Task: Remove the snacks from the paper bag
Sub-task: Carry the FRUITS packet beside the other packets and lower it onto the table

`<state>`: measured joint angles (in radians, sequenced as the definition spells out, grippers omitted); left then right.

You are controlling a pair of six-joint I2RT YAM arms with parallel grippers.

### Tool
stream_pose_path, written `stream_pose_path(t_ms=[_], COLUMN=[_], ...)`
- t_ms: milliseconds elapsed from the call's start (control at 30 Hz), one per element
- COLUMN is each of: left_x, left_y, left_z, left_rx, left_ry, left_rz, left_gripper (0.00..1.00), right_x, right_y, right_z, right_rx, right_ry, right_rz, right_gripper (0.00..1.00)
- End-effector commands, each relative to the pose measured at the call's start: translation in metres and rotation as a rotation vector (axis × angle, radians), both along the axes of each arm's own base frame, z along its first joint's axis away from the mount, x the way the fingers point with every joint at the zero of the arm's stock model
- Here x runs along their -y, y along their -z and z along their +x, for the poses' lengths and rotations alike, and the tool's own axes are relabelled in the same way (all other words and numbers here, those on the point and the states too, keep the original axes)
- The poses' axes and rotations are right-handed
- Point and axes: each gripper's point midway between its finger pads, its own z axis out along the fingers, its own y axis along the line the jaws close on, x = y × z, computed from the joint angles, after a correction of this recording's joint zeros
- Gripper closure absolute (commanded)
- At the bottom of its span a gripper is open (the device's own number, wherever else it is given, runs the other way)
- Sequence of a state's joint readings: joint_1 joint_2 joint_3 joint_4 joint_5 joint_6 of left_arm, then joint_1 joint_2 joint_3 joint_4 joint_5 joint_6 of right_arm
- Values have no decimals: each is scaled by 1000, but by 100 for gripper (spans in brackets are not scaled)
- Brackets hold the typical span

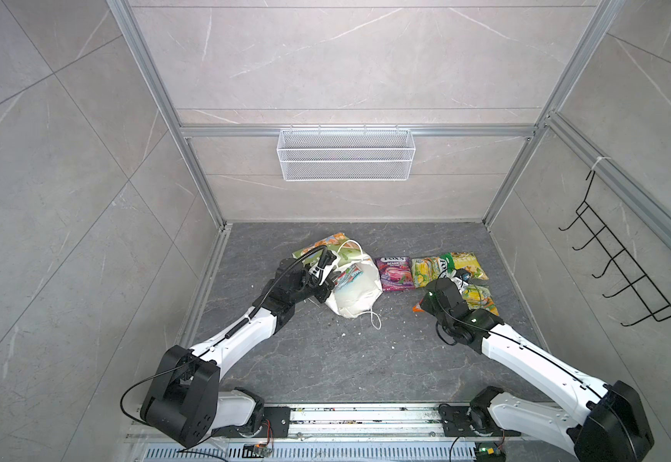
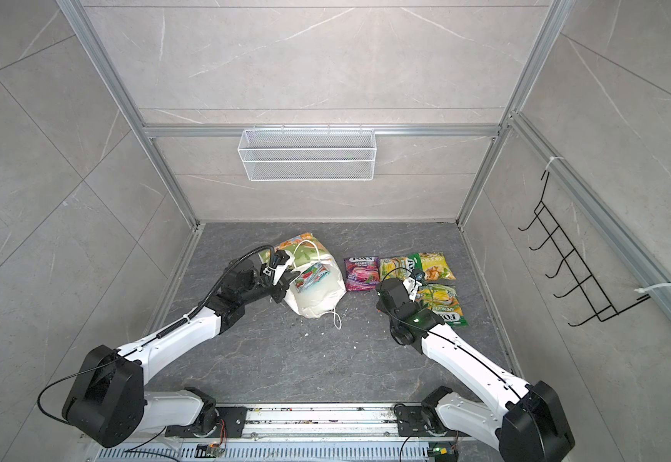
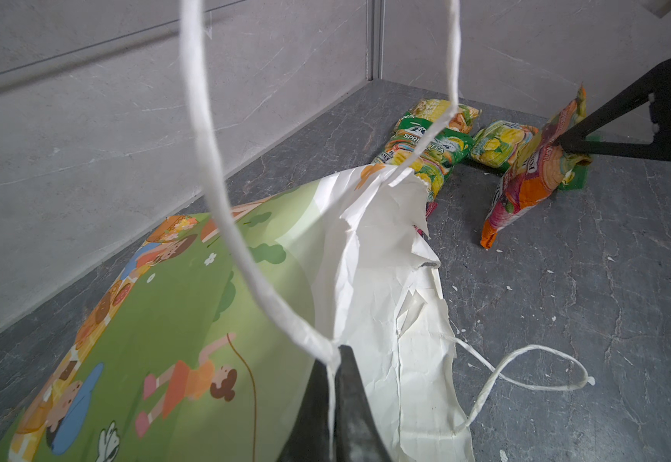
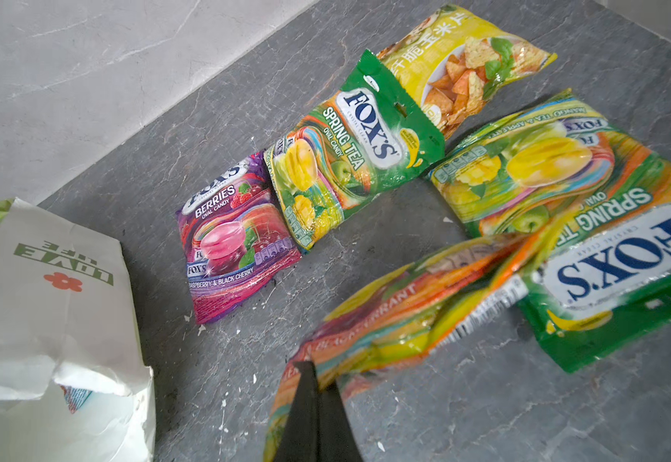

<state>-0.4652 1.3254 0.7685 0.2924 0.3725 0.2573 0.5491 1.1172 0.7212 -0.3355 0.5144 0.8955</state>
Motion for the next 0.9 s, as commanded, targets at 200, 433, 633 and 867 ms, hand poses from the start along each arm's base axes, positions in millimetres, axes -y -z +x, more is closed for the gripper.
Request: stream_pose_path(t_ms=[200,433,633,867], left_x=[5,5,7,5], left_y=[-28,-27,-30,-27], left_z=[2,2,0,-3], left_rx=[60,59,57,42], left_ry=[24,24,34,29], left_rz=[-43,-39,-54,-50], left_gripper=[100,100,100,100], right_x=[12,25,21,19], right_y=[18,46,70,73], right_z=[0,-26,-40,-45], right_rx=[7,-66,-126,-135], right_ry=[105,173,169,168], right_rz=[19,61,98,92], right_gripper=[100,100,100,100])
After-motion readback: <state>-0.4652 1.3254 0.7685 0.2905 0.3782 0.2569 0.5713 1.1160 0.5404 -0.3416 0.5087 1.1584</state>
